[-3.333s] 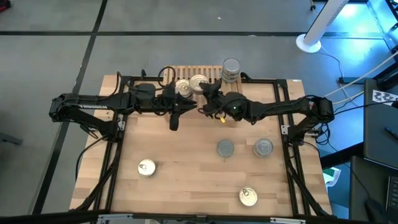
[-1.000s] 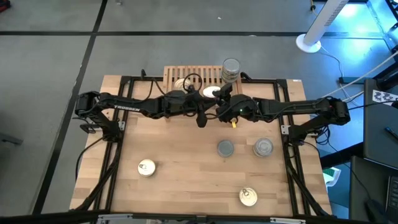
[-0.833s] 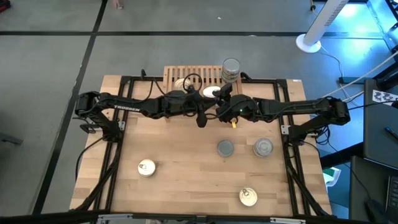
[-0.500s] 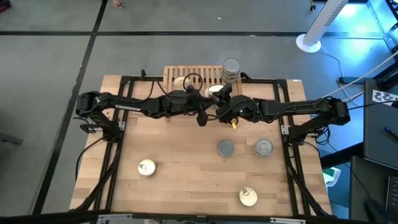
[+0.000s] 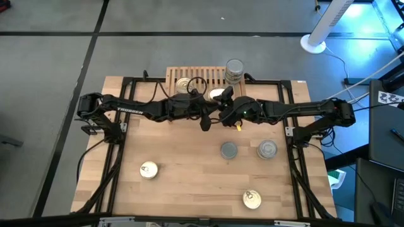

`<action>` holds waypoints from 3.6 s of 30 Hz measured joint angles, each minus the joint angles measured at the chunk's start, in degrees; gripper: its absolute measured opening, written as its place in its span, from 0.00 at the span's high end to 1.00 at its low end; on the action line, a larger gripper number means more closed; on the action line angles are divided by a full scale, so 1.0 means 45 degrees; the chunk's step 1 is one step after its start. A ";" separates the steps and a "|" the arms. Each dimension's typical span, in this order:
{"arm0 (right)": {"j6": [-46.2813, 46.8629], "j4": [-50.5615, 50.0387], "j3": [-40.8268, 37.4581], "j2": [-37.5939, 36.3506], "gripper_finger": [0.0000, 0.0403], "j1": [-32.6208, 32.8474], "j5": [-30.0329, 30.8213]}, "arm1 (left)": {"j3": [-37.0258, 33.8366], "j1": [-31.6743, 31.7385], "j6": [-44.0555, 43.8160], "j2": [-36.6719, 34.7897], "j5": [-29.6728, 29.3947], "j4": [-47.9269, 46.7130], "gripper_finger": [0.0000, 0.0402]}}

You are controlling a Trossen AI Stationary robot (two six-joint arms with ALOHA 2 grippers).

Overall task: Stack canned seafood by type on shelf
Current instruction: Stack the blue tuna can on top of the blue tuna can on the shelf

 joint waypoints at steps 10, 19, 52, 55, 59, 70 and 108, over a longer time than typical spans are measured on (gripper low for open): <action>0.0002 0.0067 0.0000 0.0000 0.43 -0.0093 -0.0337 | 0.0000 -0.0087 -0.0299 0.0000 -0.0039 0.0027 0.85; 0.0002 0.0204 0.0000 0.0110 0.43 -0.0117 -0.0300 | 0.0000 -0.0076 -0.0294 0.0000 -0.0049 0.0032 0.85; -0.0572 0.1167 0.0002 0.0926 0.43 -0.0083 0.1267 | 0.0000 -0.0067 -0.0282 0.0000 -0.0132 -0.0041 0.85; -0.0498 0.1676 -0.0015 0.0942 0.43 -0.0092 0.1194 | 0.0000 -0.0067 -0.0282 0.0000 -0.0132 -0.0041 0.85; -0.0478 0.2002 -0.0015 0.0942 0.43 -0.0092 0.1186 | 0.0000 -0.0067 -0.0282 0.0000 -0.0132 -0.0041 0.85; -0.0483 0.1895 -0.0015 0.0942 0.43 -0.0092 0.1186 | 0.0000 -0.0067 -0.0291 0.0000 -0.0132 -0.0045 0.85; -0.0619 0.1321 -0.0015 0.0928 0.43 0.0340 0.1834 | -0.0005 -0.0057 -0.0865 0.0000 -0.1861 -0.0732 0.85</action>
